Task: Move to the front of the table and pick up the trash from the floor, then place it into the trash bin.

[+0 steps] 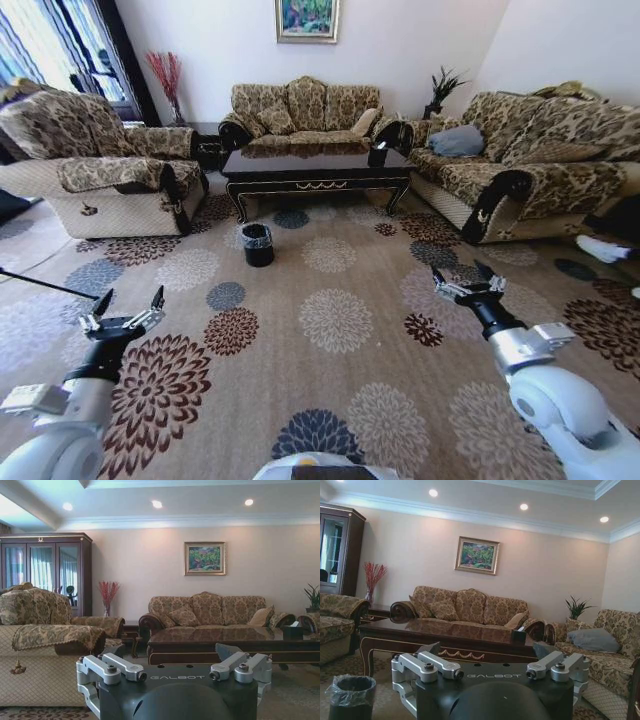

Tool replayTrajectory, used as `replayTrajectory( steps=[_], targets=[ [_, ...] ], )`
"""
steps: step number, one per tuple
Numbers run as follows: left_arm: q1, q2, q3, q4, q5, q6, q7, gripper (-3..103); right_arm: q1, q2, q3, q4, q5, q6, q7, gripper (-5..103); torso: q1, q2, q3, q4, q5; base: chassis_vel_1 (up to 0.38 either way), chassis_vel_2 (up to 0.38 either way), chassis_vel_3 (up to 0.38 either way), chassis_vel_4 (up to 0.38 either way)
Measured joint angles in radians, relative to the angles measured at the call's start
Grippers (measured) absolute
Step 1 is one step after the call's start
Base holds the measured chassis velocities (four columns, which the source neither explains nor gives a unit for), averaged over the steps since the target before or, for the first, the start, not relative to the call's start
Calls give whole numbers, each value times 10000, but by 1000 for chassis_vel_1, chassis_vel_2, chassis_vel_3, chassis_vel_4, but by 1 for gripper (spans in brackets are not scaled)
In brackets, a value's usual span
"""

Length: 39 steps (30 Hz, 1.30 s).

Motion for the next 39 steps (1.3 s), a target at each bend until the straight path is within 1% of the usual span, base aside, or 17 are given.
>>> replayTrajectory(
  steps=[1,9,11,12,16,24,25,28,30,33,35,39],
  targets=[
    [0,0,0,0,0,0,0,100,0,0,0,0,0,0,0,100,0,0,0,0,0,0,0,0,0],
    [-42,-42,-48,-110,-47,26,-3,100,-60,-52,133,245,77,33,110,100,152,372,221,0,0,0,0,0,0],
    [-50,-46,-48,-109,-48,27,-3,100,-64,-62,147,267,76,34,138,100,164,403,240,0,1,0,0,0,0],
    [-70,-59,-49,-110,-51,27,-3,100,-78,-100,208,312,75,58,165,100,195,485,291,0,1,0,0,0,0],
    [-108,-67,-70,-109,-76,29,-3,100,-109,-177,329,334,75,161,26,100,255,642,388,0,-1,0,0,0,0],
    [-135,176,-486,-138,-445,131,-5,100,-162,-278,465,377,117,287,-180,100,407,998,593,0,1,0,0,0,0],
    [-135,176,-486,-138,-445,131,-5,100,-162,-278,465,377,117,287,-180,100,407,998,593,0,1,0,0,0,0],
    [-153,118,-410,-132,-450,132,-6,100,-188,-279,486,376,120,288,-188,100,482,1181,701,0,1,0,0,0,0],
    [-155,107,-389,-127,-444,132,-6,100,-194,-283,497,376,124,288,-188,100,496,1211,718,0,0,0,0,0,0],
    [-158,86,-346,-126,-416,133,-6,100,-239,-300,561,376,157,288,-192,100,578,1388,812,0,0,0,0,0,0],
    [-159,85,-345,-130,-412,132,-6,100,-241,-299,561,376,160,288,-192,100,589,1413,826,0,0,0,0,0,0],
    [-143,45,-325,-158,-359,136,-6,100,-237,-191,523,371,153,271,-196,100,676,1635,956,0,0,0,0,0,0]
  ],
)
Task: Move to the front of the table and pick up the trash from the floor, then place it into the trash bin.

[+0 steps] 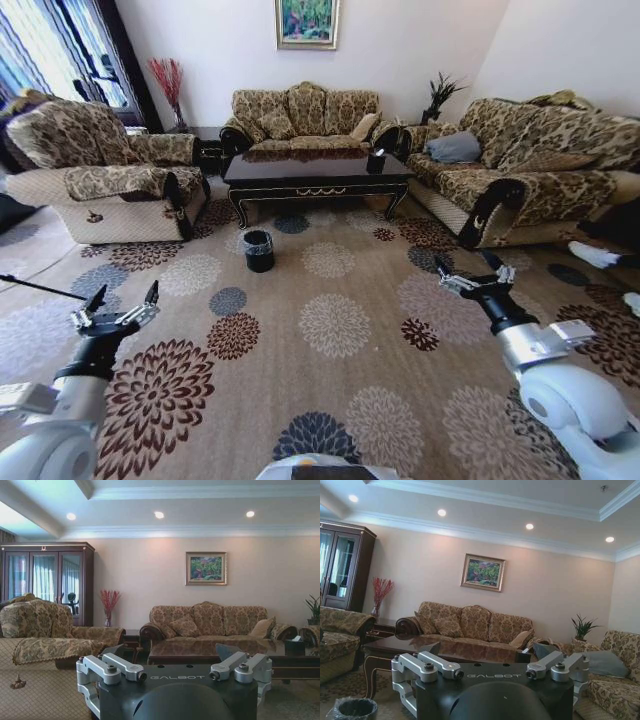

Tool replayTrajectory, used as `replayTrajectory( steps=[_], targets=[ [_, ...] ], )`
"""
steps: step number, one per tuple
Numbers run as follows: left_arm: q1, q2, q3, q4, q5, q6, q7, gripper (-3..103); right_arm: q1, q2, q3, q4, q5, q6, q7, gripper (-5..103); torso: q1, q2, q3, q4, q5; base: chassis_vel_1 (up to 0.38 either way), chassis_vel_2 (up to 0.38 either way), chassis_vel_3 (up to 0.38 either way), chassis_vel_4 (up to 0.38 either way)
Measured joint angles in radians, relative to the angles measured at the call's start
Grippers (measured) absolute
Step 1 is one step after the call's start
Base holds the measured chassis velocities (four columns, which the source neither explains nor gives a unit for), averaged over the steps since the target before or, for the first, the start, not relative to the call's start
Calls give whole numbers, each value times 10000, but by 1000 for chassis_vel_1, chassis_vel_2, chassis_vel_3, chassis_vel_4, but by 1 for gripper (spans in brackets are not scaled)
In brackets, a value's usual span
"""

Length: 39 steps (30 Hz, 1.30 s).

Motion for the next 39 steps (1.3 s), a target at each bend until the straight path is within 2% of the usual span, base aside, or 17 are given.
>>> replayTrajectory(
  steps=[25,39],
  targets=[
    [-48,-29,-40,15,29,136,-28,100,-34,-169,73,-60,-27,-116,-229,100,467,1089,626,-1,0,0,0,0,0],
    [-163,53,-508,334,-273,201,-152,100,12,-65,144,-138,35,28,-317,100,772,1790,1022,0,0,0,0,0,0]
  ],
)
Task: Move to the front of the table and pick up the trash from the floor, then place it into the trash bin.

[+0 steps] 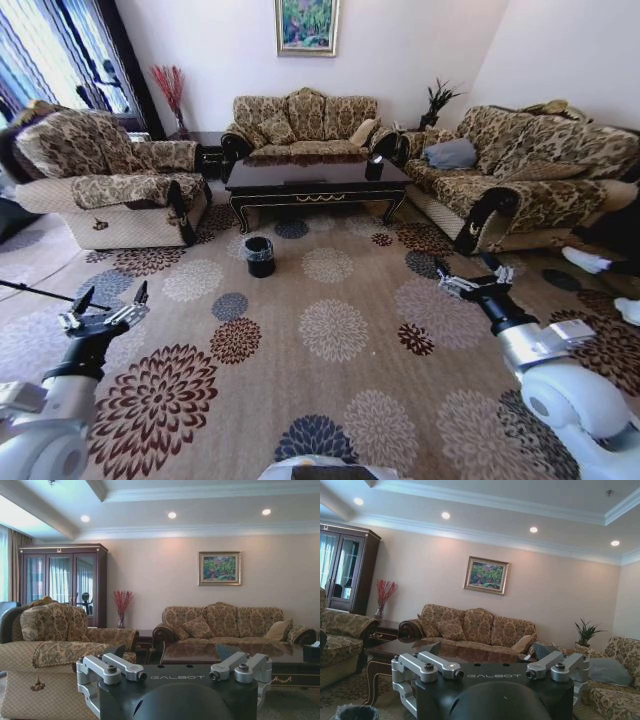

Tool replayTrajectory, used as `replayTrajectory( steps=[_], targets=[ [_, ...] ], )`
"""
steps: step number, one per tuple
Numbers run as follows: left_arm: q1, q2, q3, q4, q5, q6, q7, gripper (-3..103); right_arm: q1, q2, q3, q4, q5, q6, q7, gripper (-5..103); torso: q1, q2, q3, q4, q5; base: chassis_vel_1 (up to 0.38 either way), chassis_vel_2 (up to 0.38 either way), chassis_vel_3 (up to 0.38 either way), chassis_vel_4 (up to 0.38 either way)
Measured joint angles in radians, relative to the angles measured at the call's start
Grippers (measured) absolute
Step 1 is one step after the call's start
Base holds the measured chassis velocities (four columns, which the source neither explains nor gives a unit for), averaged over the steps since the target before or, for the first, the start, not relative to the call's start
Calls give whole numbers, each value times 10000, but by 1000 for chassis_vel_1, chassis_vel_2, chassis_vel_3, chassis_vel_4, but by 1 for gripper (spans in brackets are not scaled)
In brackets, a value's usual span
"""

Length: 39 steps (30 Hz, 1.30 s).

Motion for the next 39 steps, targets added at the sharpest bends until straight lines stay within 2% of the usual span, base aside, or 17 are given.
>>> replayTrajectory(
  steps=[23,39],
  targets=[
    [30,-167,204,-94,176,19,23,100,117,14,-112,-96,-75,34,-33,100,490,1103,612,0,0,0,0,0,0],
    [31,-49,447,-135,343,42,-68,100,82,20,-90,-109,-76,36,-46,100,831,1868,1036,0,0,0,0,0,0]
  ],
)
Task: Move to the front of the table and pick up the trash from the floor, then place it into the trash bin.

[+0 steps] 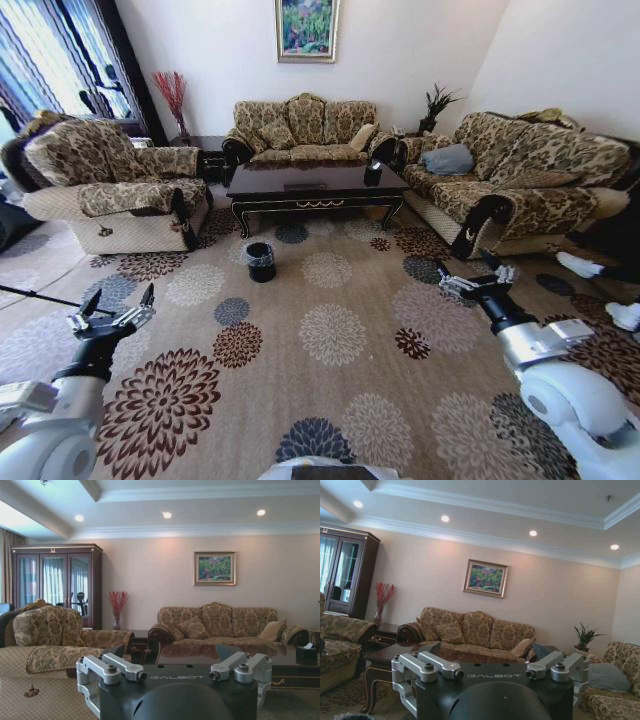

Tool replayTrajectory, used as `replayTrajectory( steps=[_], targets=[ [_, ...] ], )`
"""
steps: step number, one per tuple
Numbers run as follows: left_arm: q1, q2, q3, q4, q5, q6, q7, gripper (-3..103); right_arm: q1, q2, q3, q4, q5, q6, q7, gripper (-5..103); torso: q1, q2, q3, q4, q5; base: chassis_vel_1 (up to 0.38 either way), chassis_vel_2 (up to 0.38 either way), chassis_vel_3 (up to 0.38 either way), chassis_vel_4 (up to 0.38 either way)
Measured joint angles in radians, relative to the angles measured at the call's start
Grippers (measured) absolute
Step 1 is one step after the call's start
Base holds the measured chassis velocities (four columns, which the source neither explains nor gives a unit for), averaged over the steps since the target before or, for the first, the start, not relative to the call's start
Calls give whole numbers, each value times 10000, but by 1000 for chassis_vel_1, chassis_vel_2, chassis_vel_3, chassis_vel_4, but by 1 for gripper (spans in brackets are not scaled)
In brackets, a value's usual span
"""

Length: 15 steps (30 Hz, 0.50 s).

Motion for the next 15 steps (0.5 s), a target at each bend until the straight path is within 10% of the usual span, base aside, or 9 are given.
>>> replayTrajectory(
  steps=[15],
  targets=[
    [-22,67,319,2,150,115,-219,100,59,40,-129,-96,-36,0,-7,100,340,770,428,0,-1,0,0,0,0]
  ],
)
